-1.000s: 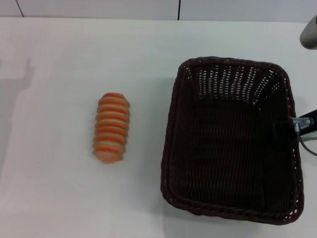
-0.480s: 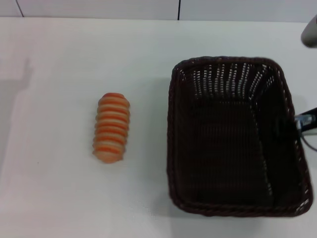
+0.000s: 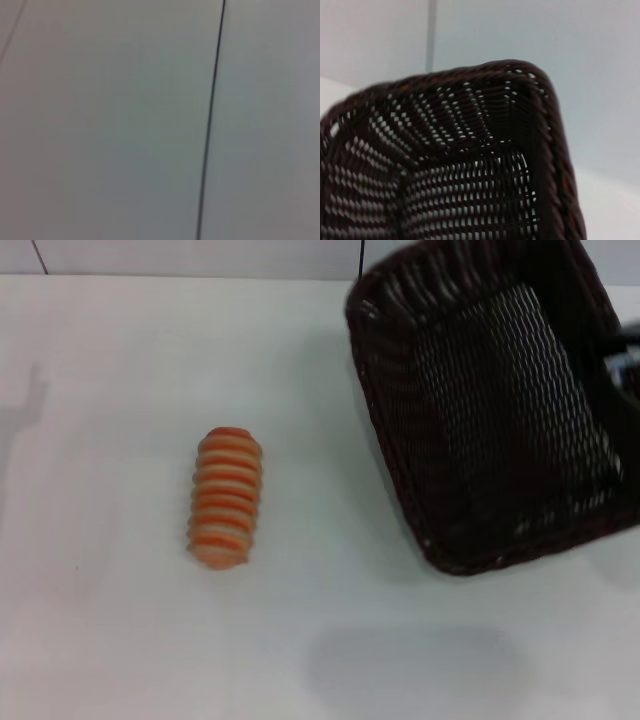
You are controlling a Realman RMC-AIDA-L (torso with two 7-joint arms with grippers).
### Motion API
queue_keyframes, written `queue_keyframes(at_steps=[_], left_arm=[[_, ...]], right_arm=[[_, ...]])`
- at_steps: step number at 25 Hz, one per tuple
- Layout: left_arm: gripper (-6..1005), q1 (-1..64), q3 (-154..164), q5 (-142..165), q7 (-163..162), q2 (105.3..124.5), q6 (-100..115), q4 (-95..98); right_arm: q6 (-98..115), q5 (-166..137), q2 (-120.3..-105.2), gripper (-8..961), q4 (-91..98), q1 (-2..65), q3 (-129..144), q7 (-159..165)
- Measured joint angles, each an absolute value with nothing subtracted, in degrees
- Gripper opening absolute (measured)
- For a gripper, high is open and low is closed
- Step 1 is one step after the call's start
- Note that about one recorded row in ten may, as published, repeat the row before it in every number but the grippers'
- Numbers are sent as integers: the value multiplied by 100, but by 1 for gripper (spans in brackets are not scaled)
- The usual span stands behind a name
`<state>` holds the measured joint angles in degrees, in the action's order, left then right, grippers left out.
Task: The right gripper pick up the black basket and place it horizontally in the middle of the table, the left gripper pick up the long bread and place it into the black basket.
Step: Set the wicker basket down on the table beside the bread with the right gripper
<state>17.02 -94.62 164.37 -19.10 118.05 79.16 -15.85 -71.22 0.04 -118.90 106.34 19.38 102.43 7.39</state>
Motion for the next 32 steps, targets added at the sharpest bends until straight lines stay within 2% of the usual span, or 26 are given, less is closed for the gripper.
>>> queue_keyframes(at_steps=[6,11,20,24,32], left_arm=[[801,1657,-9741,16426,-1584,11843,7695,-1643],[800,1687,-10003,16422,-1709,11836,7481,-1644],[800,1699,-10155,16424,-1871,11847,7359,-1705],[800,1728,-10192,16413,-1945,11849,7332,-1705],[800,1855,-10231,16116,-1961,11861,7318,-1705]], right_arm=[[-6562,167,-11895,144,10698,2202,10216,-486],[-6660,1272,-11885,143,10734,2720,9820,-1936],[-8851,3037,-11876,143,10766,3975,8647,-3978],[-9471,3092,-11867,143,10755,4311,8370,-4364],[-10164,3013,-11677,143,10316,4984,8318,-4973]])
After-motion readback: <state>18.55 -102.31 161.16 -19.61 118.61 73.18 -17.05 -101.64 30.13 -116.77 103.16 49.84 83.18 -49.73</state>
